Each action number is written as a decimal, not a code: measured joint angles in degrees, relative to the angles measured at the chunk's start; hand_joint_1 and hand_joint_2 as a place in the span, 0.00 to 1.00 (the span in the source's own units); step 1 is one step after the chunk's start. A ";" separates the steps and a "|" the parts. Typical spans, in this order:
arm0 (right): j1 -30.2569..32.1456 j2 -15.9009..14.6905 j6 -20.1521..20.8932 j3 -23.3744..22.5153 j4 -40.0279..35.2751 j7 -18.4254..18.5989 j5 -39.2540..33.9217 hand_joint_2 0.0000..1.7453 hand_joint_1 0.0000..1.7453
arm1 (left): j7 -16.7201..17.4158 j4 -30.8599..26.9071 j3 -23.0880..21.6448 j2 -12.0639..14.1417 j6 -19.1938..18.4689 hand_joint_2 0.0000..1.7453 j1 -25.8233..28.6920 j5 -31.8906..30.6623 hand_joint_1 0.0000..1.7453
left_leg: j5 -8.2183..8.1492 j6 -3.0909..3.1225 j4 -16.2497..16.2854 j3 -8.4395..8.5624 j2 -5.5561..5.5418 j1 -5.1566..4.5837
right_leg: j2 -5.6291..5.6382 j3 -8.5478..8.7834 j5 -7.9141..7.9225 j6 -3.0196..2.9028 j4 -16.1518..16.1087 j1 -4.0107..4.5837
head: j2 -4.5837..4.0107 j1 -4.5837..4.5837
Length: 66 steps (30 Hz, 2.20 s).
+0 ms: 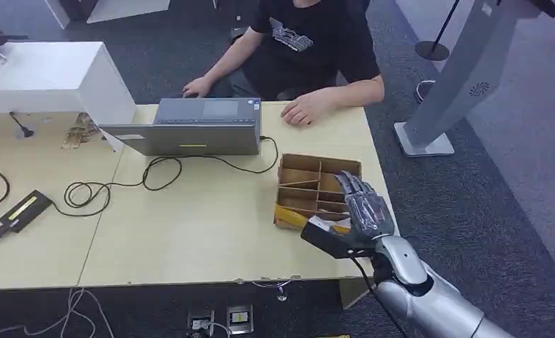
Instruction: Pass the card to the sensor for recognition and then transmit it.
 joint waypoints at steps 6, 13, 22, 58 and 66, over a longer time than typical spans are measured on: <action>0.03 0.61 -0.63 0.70 1.97 0.90 0.13 1.00 0.00 | 3.85 -3.46 0.13 -0.52 0.00 0.00 -2.77 -8.71 0.00 | 0.00 0.00 0.00 0.00 0.00 0.00 | -0.01 -0.01 0.00 0.00 0.00 0.00 | 0.00 0.00; 0.05 0.92 -0.44 1.03 3.10 2.62 1.07 1.00 0.00 | 12.90 -11.02 3.70 -0.52 -0.11 0.00 -4.02 -28.19 0.00 | 0.00 0.00 0.01 0.02 0.02 0.00 | 0.02 0.00 0.00 0.00 0.00 0.00 | 0.00 0.02; 0.14 1.31 -0.18 1.03 3.65 3.78 2.25 1.00 0.00 | 19.96 -27.38 15.58 -0.76 -0.35 0.00 -3.30 -52.09 0.00 | 0.00 0.00 0.02 0.02 0.02 0.00 | 0.03 0.01 0.01 -0.01 0.00 0.00 | 0.00 0.02; 14.20 -4.96 1.92 -11.28 -7.65 9.09 8.42 1.00 0.00 | 15.38 -79.09 41.67 1.95 -18.10 0.00 29.64 -50.28 0.00 | -0.38 0.01 0.00 0.14 0.28 0.00 | 0.08 0.08 -0.18 -0.11 -0.11 0.03 | 0.00 0.00; 12.01 -4.61 2.01 -11.19 -7.98 5.00 6.18 1.00 0.00 | -14.74 -49.25 49.59 1.66 -17.72 0.00 18.24 -16.96 0.00 | -0.21 -0.10 -0.01 0.09 0.27 0.07 | 0.12 0.03 -0.11 -0.14 0.07 0.08 | 0.00 -0.02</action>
